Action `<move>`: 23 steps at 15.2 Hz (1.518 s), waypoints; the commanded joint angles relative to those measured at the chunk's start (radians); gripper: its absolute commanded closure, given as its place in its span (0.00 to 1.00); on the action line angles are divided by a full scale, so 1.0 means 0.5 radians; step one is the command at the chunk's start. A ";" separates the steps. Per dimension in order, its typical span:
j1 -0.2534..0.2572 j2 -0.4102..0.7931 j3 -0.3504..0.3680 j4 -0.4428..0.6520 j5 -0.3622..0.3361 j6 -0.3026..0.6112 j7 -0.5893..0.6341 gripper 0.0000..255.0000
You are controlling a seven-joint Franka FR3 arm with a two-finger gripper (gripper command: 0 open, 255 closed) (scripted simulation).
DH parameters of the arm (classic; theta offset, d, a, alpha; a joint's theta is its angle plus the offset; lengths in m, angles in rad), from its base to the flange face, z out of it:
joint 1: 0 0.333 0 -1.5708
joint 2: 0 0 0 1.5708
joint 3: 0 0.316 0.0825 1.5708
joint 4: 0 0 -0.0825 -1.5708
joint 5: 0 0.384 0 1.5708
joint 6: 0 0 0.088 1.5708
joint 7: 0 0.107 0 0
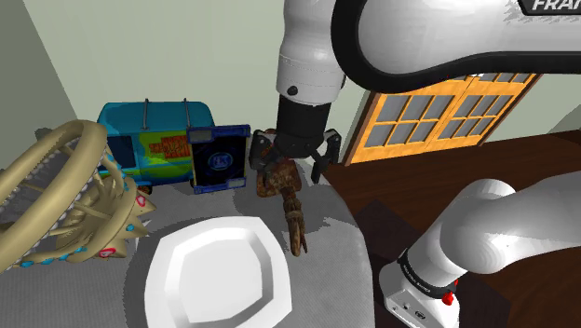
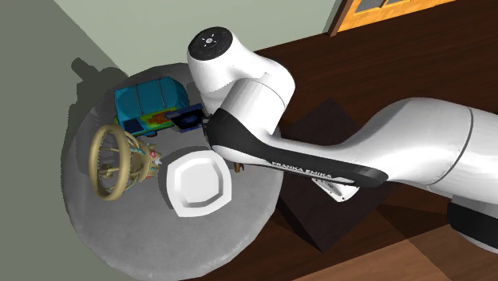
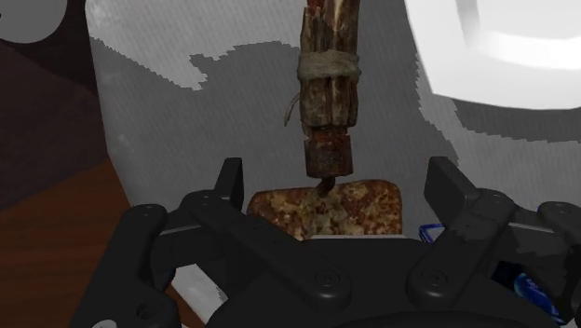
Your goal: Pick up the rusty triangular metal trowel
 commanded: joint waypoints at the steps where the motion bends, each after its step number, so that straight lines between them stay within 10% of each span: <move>1: 0.003 0.003 0.014 -0.051 0.010 0.054 -0.004 0.00; 5: 0.005 0.008 0.026 -0.088 0.018 0.097 -0.008 0.00; 6: 0.006 0.005 0.026 -0.091 0.019 0.097 -0.009 1.00; 23: -0.007 -0.004 -0.030 0.111 -0.020 -0.115 0.013 1.00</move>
